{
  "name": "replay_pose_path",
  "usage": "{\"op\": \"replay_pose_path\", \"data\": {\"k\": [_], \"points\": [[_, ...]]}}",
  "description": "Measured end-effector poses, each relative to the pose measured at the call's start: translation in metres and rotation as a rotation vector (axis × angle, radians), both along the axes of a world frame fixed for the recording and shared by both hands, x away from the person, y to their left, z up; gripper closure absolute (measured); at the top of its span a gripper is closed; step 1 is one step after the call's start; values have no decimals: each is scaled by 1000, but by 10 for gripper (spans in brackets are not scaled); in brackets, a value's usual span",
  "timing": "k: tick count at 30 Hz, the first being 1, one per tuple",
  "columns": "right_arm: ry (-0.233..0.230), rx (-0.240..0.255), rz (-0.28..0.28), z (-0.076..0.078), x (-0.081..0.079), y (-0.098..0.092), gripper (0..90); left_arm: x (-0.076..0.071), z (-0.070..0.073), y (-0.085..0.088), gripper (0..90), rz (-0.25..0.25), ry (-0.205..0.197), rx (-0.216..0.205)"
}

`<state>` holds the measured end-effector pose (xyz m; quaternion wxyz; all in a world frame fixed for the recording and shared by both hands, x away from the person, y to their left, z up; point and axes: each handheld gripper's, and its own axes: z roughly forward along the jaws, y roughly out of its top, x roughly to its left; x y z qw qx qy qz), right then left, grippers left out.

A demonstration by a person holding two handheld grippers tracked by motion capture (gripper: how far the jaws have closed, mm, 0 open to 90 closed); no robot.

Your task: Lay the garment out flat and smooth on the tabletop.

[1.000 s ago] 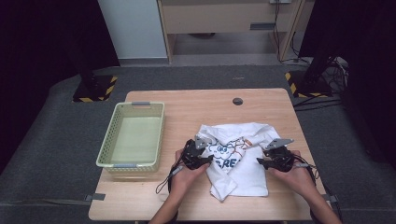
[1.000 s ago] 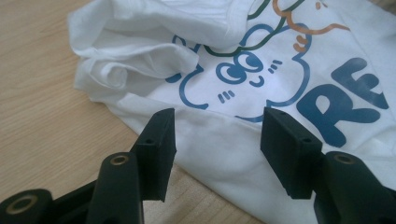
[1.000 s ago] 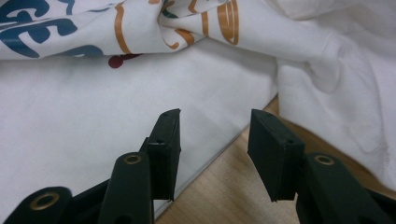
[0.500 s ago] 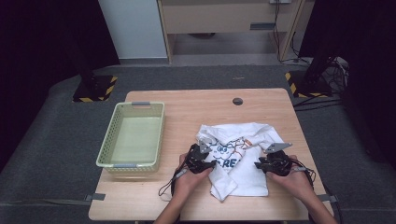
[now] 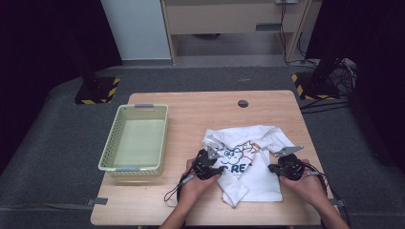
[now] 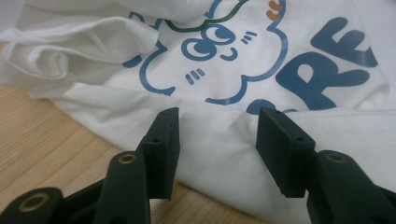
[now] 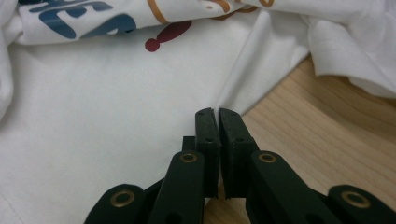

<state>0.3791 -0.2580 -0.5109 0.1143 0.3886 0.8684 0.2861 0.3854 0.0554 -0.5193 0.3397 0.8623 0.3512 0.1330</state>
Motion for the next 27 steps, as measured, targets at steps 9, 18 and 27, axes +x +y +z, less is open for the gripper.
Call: {"op": "replay_pose_path", "data": {"k": [9, 18, 27], "points": [[9, -37, -19, 9, 1, -21, 870, 10, 31, 3, 457, 17, -91, -11], [0, -43, 7, 12, -1, -19, 866, 38, 42, -7, 414, 26, -169, 48], [7, -31, 6, 9, -1, -20, 848, 54, 37, -6, 396, 13, -168, 42]]}}
